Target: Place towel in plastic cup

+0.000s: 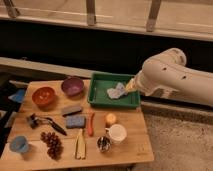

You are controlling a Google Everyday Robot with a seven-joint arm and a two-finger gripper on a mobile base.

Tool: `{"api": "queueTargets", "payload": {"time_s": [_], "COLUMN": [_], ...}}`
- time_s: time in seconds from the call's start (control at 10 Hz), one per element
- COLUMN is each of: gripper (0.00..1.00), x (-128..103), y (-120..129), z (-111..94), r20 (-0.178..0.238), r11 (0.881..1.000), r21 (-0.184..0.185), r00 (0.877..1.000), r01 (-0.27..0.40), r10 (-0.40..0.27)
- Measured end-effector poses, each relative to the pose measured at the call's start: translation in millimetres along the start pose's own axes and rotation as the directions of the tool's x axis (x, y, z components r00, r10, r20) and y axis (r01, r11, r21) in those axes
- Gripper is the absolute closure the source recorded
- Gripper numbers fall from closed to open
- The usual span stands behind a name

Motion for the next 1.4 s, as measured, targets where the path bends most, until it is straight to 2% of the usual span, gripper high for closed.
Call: {"api": "queueTargets", "payload": {"time_s": [0.2, 0.6, 0.7, 1.3, 1.4], "gripper": [0.35, 0.35, 0.35, 0.35, 0.35], "x": [-19.6, -63.8, -68.0, -69.4, -71.1], "y": [10.2, 19.3, 25.5, 21.8, 21.7], "z": [34.6, 89.2, 100.8, 104.6, 110.3], "r20": [0.01, 0.035, 0.035, 0.03, 0.019], "r11": [1.0, 0.999, 0.999, 1.0, 1.0], "r21": [0.013, 0.024, 0.02, 0.022, 0.004], "r00": [1.0, 0.999, 0.999, 0.999, 1.0], "r01": [0.012, 0.033, 0.033, 0.018, 0.006], "r10": [-0.012, -0.033, -0.034, -0.019, -0.006]}}
